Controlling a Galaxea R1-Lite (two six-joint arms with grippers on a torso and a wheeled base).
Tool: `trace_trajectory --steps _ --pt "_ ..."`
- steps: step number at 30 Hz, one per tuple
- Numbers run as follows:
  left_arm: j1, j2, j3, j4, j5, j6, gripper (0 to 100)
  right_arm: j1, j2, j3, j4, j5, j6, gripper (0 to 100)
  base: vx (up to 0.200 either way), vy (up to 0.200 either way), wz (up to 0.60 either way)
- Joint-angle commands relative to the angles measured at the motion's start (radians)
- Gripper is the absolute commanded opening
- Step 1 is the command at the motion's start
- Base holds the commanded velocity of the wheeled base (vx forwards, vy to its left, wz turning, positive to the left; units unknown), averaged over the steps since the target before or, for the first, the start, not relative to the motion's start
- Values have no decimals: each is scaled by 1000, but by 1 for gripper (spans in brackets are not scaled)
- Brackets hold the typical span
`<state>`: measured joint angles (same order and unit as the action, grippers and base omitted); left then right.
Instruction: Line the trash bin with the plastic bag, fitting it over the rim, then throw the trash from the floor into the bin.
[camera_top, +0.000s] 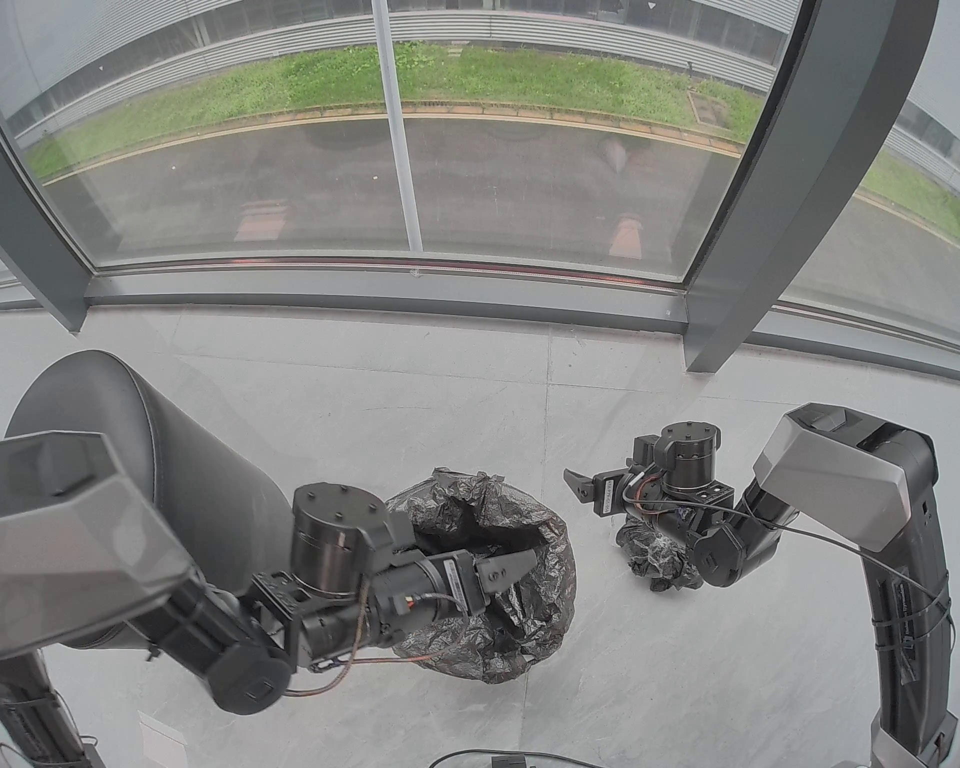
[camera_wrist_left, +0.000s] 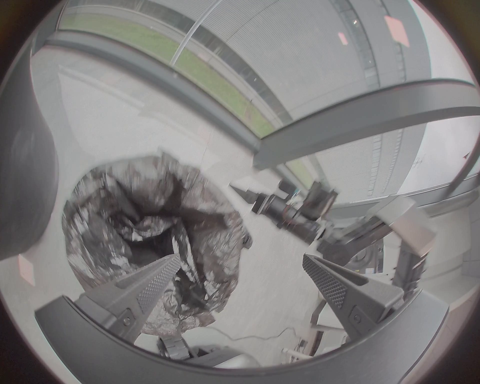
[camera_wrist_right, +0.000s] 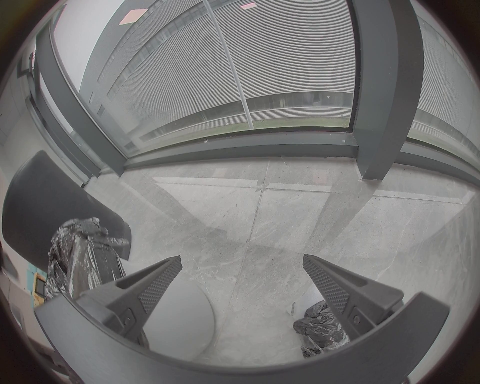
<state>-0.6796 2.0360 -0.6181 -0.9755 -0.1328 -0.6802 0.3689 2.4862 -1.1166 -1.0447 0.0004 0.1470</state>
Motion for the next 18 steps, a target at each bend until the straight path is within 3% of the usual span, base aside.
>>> trace_trajectory --steps 1,5,9,11,14,18 --pt "95 -306 55 5 -2 19 100 -1 22 32 9 0 -61 100 0 0 0" --pt "244 -387 67 5 -71 4 100 -8 17 49 46 -13 -165 100 0 0 0" --pt "380 -496 67 8 -206 -30 100 -30 11 38 69 -68 -238 100 0 0 0" --pt "445 -546 80 8 -327 -55 100 -38 14 14 107 -103 -287 100 0 0 0" --pt "508 -568 93 6 -427 -58 100 -58 20 -31 155 -123 -354 100 0 0 0" --pt "528 -563 93 6 -441 -58 100 -73 20 -71 219 -146 -400 100 0 0 0"
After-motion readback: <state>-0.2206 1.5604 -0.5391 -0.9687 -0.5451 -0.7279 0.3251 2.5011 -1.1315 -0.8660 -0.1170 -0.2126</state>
